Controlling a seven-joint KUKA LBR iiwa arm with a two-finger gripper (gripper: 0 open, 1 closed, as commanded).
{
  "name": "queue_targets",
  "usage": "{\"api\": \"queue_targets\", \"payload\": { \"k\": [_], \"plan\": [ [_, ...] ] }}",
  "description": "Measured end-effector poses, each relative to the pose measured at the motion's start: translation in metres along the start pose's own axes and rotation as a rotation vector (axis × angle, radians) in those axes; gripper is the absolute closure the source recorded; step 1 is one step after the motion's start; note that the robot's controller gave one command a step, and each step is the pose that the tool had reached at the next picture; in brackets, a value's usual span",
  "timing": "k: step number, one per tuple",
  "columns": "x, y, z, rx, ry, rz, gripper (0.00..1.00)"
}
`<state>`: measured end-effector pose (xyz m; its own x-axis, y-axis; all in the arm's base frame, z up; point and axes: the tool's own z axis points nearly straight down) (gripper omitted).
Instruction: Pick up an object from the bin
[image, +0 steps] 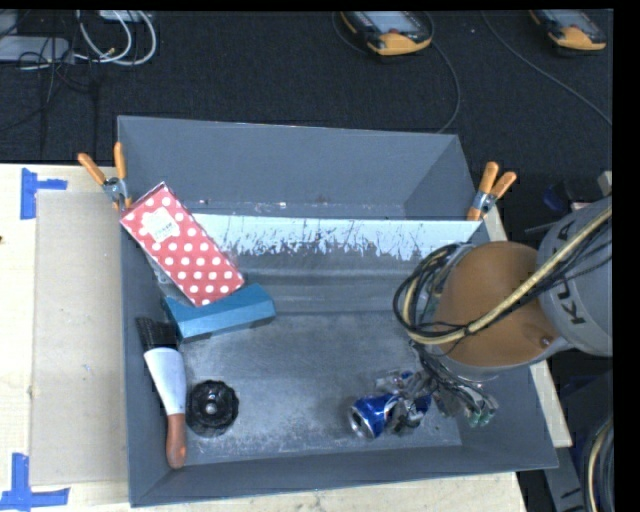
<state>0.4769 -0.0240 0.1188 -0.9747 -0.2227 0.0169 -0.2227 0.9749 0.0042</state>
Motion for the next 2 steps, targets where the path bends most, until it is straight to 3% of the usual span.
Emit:
{"api": "queue_targets", "payload": {
  "k": [1, 2],
  "plan": [
    [-0.005, -0.003, -0.009, 0.004, -0.015, 0.028, 1.00],
    [0.003, 0.000, -0.045, -0.002, 0.006, 0.011, 1.00]
  ]
}}
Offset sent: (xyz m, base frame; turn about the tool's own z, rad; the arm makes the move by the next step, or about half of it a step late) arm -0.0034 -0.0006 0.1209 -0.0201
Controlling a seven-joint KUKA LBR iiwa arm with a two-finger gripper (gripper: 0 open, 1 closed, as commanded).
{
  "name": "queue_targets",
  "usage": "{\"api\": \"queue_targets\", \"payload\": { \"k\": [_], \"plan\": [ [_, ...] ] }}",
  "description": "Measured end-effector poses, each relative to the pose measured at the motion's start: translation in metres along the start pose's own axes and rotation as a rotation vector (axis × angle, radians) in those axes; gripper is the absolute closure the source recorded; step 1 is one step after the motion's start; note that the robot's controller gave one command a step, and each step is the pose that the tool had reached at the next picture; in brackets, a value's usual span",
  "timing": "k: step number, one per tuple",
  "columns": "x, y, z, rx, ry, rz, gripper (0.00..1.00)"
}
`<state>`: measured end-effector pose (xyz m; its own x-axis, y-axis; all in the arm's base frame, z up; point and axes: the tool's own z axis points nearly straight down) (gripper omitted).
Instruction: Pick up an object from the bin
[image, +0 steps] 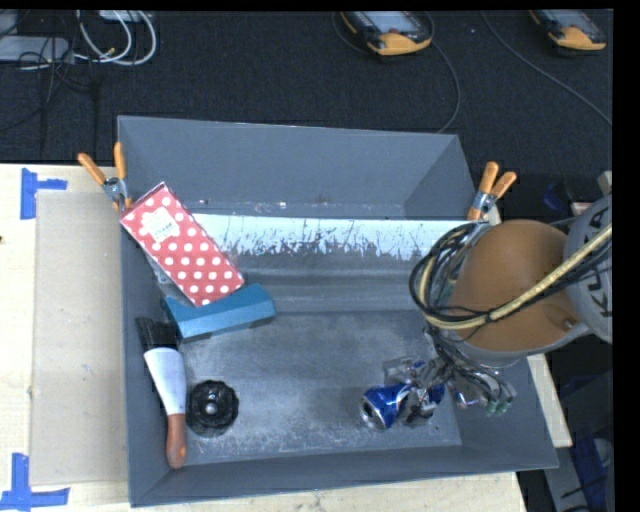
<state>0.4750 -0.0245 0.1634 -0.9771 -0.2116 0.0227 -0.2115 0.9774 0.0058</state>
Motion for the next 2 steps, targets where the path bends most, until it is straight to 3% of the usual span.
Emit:
{"api": "queue_targets", "payload": {
  "k": [1, 2],
  "plan": [
    [-0.0157, 0.0013, 0.0182, 0.006, -0.025, 0.049, 1.00],
    [-0.0090, 0.0039, 0.0138, -0.002, 0.006, 0.071, 1.00]
  ]
}}
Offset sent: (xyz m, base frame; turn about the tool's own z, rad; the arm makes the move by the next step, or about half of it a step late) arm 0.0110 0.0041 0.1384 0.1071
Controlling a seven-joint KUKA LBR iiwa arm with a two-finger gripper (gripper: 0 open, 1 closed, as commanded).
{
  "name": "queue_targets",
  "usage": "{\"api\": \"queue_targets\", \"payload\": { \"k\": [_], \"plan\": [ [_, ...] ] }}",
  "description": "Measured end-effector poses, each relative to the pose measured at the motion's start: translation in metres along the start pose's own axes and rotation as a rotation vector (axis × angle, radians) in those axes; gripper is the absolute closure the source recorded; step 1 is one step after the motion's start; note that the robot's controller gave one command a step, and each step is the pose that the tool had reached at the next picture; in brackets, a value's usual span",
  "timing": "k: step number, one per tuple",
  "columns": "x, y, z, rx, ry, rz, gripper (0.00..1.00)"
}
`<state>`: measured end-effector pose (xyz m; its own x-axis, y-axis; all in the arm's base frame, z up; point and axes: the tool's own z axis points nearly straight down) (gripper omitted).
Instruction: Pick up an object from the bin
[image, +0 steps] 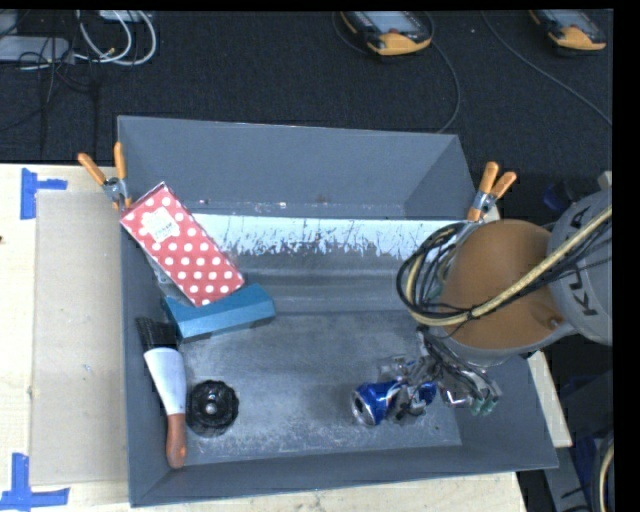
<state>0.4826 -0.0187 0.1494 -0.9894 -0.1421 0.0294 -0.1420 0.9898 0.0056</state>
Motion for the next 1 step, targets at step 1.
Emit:
{"api": "queue_targets", "payload": {
  "k": [1],
  "plan": [
    [-0.0160, -0.0067, -0.0020, 0.008, -0.038, 0.000, 1.00]
  ]
}}
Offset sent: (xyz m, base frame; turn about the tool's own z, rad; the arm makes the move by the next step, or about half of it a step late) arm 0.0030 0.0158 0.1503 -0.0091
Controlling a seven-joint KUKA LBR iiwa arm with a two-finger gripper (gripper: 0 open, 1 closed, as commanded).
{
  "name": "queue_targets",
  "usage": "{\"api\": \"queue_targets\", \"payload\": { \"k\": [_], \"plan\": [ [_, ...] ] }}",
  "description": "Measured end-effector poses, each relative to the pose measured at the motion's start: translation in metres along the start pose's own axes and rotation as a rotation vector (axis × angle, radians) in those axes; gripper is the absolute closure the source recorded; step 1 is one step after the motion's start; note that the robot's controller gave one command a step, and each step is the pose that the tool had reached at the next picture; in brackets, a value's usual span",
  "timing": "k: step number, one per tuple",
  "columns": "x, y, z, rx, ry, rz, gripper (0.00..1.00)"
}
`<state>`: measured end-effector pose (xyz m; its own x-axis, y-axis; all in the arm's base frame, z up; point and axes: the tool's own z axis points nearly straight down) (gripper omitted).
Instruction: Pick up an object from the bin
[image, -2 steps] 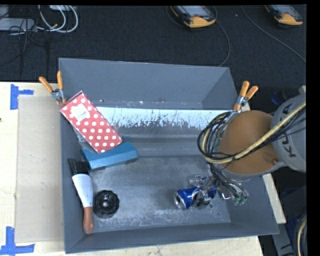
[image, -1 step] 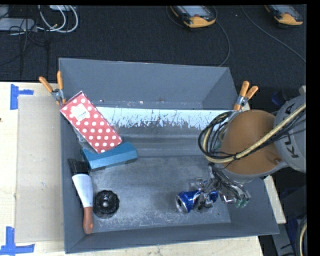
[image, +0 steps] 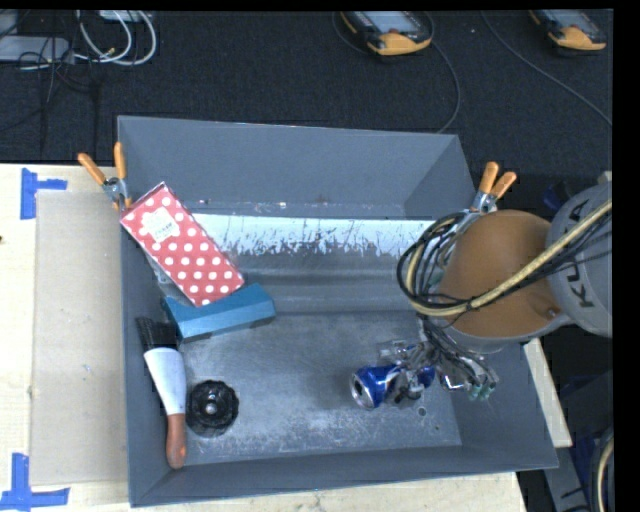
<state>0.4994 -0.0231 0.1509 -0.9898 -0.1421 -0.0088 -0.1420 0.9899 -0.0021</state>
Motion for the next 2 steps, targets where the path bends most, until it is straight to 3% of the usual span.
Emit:
{"api": "queue_targets", "payload": {
  "k": [1, 2],
  "plan": [
    [0.008, 0.008, -0.027, -0.007, 0.033, -0.005, 1.00],
    [-0.003, 0.003, -0.010, -0.001, 0.002, 0.020, 1.00]
  ]
}}
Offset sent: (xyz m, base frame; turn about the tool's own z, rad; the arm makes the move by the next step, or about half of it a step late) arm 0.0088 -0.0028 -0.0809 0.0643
